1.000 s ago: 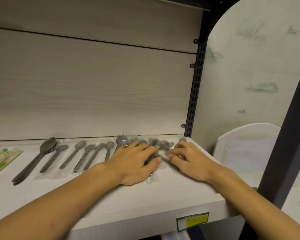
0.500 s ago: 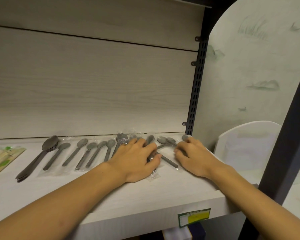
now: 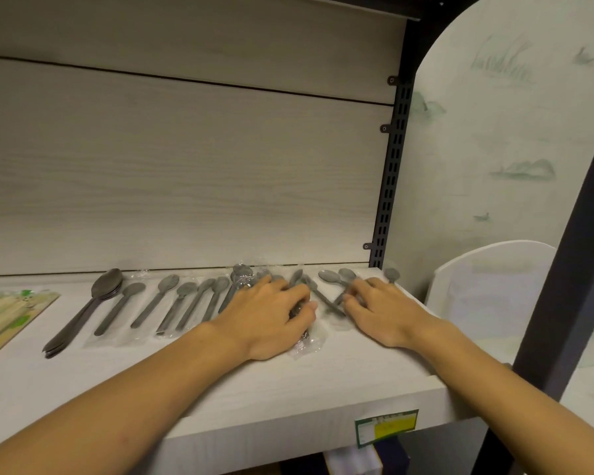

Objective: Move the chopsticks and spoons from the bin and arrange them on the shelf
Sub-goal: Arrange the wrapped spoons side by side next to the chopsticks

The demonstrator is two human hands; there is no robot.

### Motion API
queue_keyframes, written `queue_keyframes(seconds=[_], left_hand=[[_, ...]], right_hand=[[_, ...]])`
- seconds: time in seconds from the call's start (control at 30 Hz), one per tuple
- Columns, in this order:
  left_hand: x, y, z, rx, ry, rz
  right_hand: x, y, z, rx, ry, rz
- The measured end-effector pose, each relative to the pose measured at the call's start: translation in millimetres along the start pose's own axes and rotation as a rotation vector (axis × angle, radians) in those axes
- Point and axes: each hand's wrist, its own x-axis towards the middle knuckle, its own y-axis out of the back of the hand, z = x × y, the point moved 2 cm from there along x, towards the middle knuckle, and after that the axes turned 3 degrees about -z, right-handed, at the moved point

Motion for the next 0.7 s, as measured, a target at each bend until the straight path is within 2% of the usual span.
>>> queue_keyframes(seconds=[0.1, 0.2, 0.3, 0.47, 0.53, 0.63, 0.7], left_hand=[[0, -1, -2, 0.017, -0.007, -0.040], [1, -3, -2, 0.023, -0.014, -0.069], [1, -2, 1, 0.045, -0.027, -0.076], [-1, 9, 10, 0.125, -0.107, 0.012], [1, 13, 14, 0.114, -0.153, 0.028], [8, 12, 26, 0.060, -0.217, -0.066], [10, 7, 37, 0.086, -0.256, -0.146]], right_hand=[[-10, 8, -5, 0.048, 0.037, 0.064], [-15, 12, -9, 0.177, 0.105, 0.010], [-14, 12, -7, 0.326, 0.092, -0.020], [-16, 18, -6, 0.339, 0.149, 0.153], [-18, 22, -1, 0.247, 0.150, 0.219], [-22, 19, 7, 0.130, 0.068, 0.094], [-26, 14, 7, 0.089, 0.081, 0.010]])
